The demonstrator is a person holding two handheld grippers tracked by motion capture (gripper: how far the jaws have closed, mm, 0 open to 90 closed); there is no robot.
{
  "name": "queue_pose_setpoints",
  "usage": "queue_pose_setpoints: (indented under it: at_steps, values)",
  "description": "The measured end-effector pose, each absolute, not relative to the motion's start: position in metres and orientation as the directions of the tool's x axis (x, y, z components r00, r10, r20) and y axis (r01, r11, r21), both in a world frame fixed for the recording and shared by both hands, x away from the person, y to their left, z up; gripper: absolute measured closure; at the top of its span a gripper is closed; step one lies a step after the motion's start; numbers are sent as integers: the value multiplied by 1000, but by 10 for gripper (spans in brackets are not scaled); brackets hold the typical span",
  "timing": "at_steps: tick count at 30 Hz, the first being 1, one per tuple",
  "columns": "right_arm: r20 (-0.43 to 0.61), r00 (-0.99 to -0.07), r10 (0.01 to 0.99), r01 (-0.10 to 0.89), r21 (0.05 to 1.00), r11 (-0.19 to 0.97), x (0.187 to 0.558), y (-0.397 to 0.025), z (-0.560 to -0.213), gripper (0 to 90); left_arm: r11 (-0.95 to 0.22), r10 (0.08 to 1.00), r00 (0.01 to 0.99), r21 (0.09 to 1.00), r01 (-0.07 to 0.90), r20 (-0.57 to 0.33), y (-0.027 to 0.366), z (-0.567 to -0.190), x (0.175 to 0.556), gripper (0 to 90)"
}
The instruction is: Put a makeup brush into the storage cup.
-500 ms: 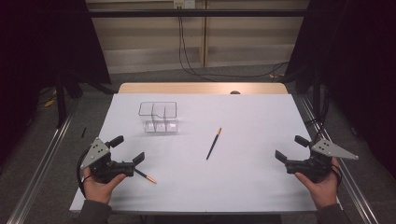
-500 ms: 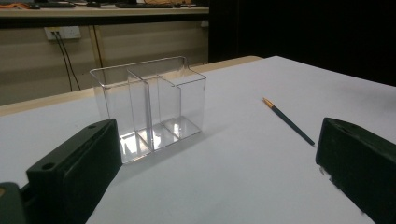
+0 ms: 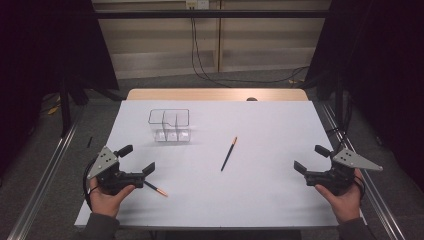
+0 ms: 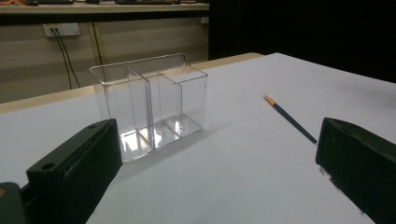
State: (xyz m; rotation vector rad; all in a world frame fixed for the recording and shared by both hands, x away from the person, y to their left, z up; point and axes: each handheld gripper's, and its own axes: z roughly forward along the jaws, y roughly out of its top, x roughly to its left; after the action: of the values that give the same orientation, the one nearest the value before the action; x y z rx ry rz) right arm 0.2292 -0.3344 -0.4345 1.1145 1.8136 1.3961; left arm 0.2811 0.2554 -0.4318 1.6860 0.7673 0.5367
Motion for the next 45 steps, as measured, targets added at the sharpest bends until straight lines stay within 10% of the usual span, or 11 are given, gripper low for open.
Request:
queue_pose_setpoints:
  at_steps: [45]
  values:
    - [37, -496, 867, 266, 957, 112, 229, -332, -434, 27, -284, 676, 737, 911, 299, -31, 261, -427, 301, 13]
